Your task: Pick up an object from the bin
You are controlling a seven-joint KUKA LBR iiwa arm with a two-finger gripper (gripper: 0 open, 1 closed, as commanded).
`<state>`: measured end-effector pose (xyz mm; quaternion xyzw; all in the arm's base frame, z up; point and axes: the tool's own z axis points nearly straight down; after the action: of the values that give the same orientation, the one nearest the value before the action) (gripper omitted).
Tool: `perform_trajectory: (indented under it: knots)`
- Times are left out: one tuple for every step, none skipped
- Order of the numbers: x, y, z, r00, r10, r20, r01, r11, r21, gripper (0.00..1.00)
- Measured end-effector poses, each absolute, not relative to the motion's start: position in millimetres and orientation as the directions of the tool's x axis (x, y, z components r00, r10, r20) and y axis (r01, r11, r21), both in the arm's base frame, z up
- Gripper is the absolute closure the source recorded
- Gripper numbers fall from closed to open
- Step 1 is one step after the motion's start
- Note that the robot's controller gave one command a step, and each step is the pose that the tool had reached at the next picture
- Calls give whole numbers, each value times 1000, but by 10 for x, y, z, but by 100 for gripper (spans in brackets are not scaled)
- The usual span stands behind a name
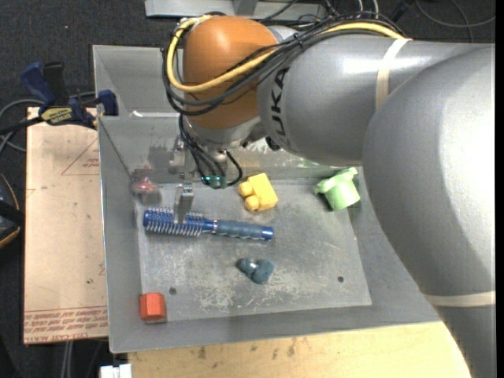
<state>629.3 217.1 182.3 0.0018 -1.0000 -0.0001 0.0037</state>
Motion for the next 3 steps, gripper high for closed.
perform_trajectory:
  knots:
    - [6127,1960,840,-1000,-27,-8,-27,1000,4,0]
    - [6136,1988,1059,-996,86,-4,86,996,3,0]
    - [6047,2001,1093,-979,206,0,206,979,1,0]
